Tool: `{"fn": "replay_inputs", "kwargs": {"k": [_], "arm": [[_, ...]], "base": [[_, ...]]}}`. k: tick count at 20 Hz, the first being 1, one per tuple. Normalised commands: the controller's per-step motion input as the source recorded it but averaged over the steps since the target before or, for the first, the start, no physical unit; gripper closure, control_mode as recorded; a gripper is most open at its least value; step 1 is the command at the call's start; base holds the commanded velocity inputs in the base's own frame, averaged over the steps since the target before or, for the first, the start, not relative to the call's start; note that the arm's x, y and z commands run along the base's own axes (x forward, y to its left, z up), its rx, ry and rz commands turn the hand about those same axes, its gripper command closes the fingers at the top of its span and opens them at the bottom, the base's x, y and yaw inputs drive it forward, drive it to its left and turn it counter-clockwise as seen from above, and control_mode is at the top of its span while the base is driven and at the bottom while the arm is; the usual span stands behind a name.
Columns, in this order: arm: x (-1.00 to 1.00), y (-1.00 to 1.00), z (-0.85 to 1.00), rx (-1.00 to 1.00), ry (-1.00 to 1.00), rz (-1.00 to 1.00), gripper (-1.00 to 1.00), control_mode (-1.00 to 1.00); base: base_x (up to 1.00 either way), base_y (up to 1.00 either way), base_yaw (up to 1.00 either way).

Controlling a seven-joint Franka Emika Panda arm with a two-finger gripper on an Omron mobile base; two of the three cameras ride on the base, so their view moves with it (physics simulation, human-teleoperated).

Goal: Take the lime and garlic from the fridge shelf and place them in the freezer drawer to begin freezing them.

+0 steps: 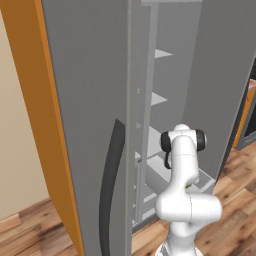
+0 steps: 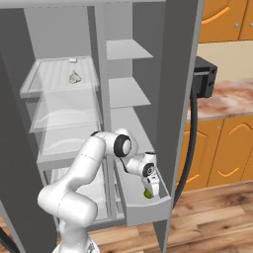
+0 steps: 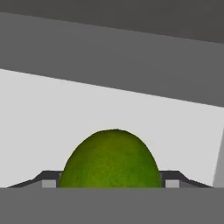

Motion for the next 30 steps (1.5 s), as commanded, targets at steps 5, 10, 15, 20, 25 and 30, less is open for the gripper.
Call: {"fn": "replay_inputs", "kwargs": {"k": [5, 10, 15, 20, 25, 30], "arm": [[0.03, 0.00, 0.00, 0.00, 0.00, 0.00, -1.00, -1.00], [-0.01, 0.00, 0.20, 0.01, -0.10, 0.00, -1.00, -1.00], [-0.25, 0.09, 0.82, 0.01, -0.21, 0.00, -1.00, -1.00], [-0.50, 0.22, 1.00, 0.00, -0.27, 0.00, -1.00, -1.00], [-0.73, 0.51, 1.00, 0.00, -0.29, 0.00, -1.00, -1.00], [-0.80, 0.64, 1.00, -0.03, -0.26, 0.00, -1.00, -1.00]], "base": [[0.00, 0.00, 0.00], [0.00, 0.00, 0.00], [0.00, 0.00, 0.00], [0.00, 0.00, 0.00], [0.00, 0.00, 0.00], [0.00, 0.00, 0.00]]}}
